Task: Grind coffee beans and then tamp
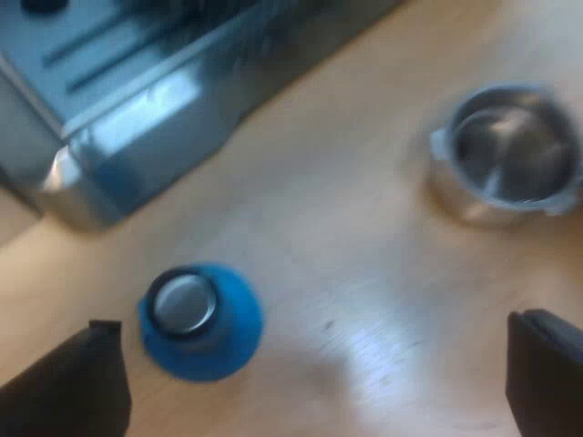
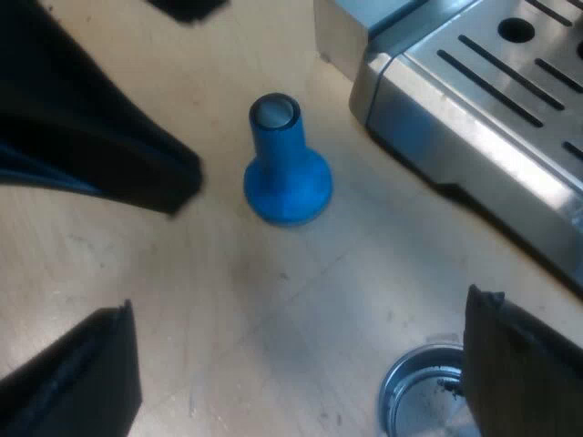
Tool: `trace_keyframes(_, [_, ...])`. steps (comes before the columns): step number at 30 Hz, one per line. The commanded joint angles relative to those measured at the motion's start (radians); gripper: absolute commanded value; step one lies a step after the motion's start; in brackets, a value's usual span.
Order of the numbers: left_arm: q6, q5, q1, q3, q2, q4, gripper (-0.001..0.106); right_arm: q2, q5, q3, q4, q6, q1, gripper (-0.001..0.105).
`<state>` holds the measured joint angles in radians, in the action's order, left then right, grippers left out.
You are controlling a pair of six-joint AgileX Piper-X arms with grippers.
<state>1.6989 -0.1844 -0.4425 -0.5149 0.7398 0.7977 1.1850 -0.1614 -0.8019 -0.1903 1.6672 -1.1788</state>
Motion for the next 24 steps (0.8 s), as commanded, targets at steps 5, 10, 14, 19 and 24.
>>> trace_keyframes(5, [0.002,0.092,0.0,-0.006,0.148,-0.078,0.085,0.035,0.01,-0.006,0.031,0.02,-0.002,0.074])
trace_keyframes(10, [0.002,0.107,0.0,-0.006,0.248,-0.124,0.085,0.035,0.008,-0.004,0.031,0.02,-0.024,0.074])
trace_keyframes(14, [0.0,0.106,0.0,-0.006,0.336,-0.149,0.085,0.035,0.005,-0.004,0.031,0.02,-0.052,0.074])
trace_keyframes(19, [-0.007,0.106,0.0,-0.006,0.408,-0.173,0.085,0.035,-0.008,-0.004,0.031,0.02,-0.062,0.074])
trace_keyframes(24, [-0.036,0.106,0.0,-0.006,0.423,-0.181,0.085,0.035,-0.046,-0.004,0.031,0.02,-0.062,0.074])
